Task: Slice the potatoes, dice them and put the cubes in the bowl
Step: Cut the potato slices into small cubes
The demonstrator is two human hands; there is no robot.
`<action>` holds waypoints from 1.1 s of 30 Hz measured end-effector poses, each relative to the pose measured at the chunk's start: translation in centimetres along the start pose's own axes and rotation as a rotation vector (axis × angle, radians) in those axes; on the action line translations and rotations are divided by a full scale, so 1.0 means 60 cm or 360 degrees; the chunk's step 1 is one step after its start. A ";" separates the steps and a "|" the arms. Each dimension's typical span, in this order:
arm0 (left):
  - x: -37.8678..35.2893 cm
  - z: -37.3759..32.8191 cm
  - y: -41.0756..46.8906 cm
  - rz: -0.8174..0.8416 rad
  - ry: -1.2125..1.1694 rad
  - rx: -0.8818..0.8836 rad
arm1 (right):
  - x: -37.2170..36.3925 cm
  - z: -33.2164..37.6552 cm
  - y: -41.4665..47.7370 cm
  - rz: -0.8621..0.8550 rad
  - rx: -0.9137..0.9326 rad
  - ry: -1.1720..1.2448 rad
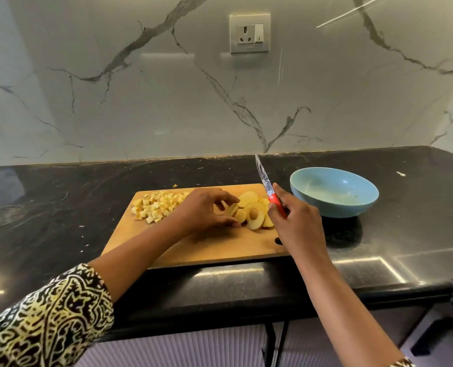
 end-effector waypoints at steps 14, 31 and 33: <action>0.044 0.081 -0.066 0.0162 -0.0367 0.0400 | -0.017 0.070 -0.046 0.0198 0.0120 0.0040; 0.056 0.020 -0.103 -0.0017 0.0334 -0.0644 | -0.008 0.106 -0.089 0.0701 0.0423 -0.0436; 0.057 0.017 -0.108 -0.0025 0.0317 -0.0686 | -0.007 0.107 -0.090 0.0725 0.0442 -0.0444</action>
Point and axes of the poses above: each hand's wrist, its own y-axis towards the middle knuckle, its own x-axis out of the back of the hand, z = x × y, the point moved 9 cm from there along y, towards the middle knuckle, and after that the axes turned 10 degrees about -z, right-handed, at the moved point
